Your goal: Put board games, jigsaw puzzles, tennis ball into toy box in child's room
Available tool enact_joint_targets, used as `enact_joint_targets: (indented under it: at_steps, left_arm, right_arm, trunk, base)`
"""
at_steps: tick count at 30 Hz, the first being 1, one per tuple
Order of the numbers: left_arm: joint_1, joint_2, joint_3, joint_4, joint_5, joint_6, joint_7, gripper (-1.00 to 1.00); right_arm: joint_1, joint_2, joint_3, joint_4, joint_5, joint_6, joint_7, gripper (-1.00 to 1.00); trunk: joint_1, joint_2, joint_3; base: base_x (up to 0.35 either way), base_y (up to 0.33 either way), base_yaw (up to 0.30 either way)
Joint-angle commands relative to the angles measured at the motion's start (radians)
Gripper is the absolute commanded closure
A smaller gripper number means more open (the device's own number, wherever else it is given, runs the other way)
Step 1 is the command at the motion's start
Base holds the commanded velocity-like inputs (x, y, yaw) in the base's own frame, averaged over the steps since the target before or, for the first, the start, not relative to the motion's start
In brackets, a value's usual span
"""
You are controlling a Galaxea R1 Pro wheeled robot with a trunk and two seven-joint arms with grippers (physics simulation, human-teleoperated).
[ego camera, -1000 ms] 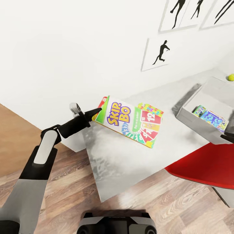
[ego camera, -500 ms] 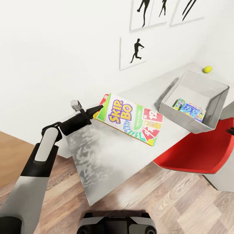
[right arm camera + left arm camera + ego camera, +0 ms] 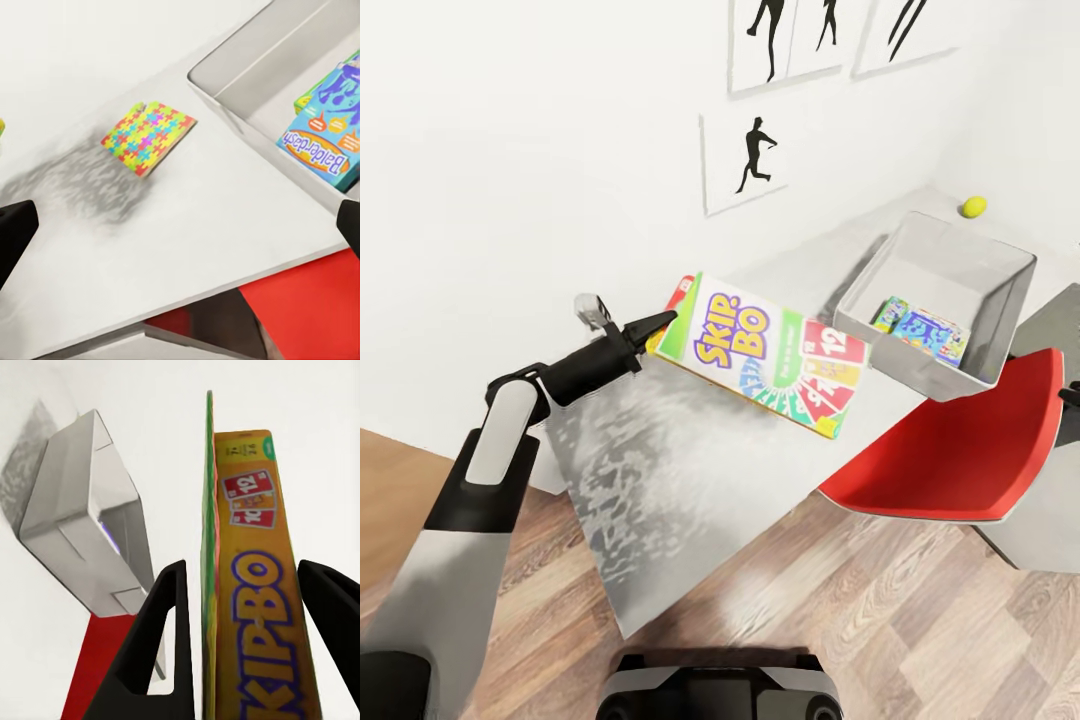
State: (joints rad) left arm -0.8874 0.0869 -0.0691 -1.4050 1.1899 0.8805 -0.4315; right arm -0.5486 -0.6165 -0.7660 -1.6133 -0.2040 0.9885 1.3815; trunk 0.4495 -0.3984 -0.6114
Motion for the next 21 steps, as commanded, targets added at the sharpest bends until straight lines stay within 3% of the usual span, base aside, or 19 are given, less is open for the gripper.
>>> enact_joint_targets:
  at_steps: [1,7,12,21]
  left_arm:
    - [-0.012,-0.001,-0.001,0.002,-0.001,0.003,0.001,1.00]
    - [-0.062,-0.014,-0.008,0.012,0.013,0.015,0.038,1.00]
    - [-0.124,-0.047,-0.013,0.028,0.052,0.033,0.132,1.00]
    - [-0.147,-0.075,-0.017,0.027,0.076,0.039,0.217,1.00]
  right_arm:
    - [0.000,0.001,0.000,0.000,-0.001,0.002,0.001,-1.00]
    - [0.010,0.009,-0.004,0.001,0.003,-0.015,-0.002,-1.00]
    - [0.051,0.038,-0.024,0.003,0.010,-0.031,-0.035,-1.00]
    - [0.088,0.064,-0.051,0.012,0.015,-0.043,-0.107,-1.00]
  trunk:
    - [0.001,-0.002,-0.001]
    - [0.001,-0.002,-0.001]
    - [0.001,-0.002,-0.001]
    - [0.001,-0.002,-0.001]
  base:
    - [0.000,0.000,-0.018]
    - [0.000,0.000,-0.011]
    - [0.000,0.000,-0.031]
    - [0.000,0.000,-0.151]
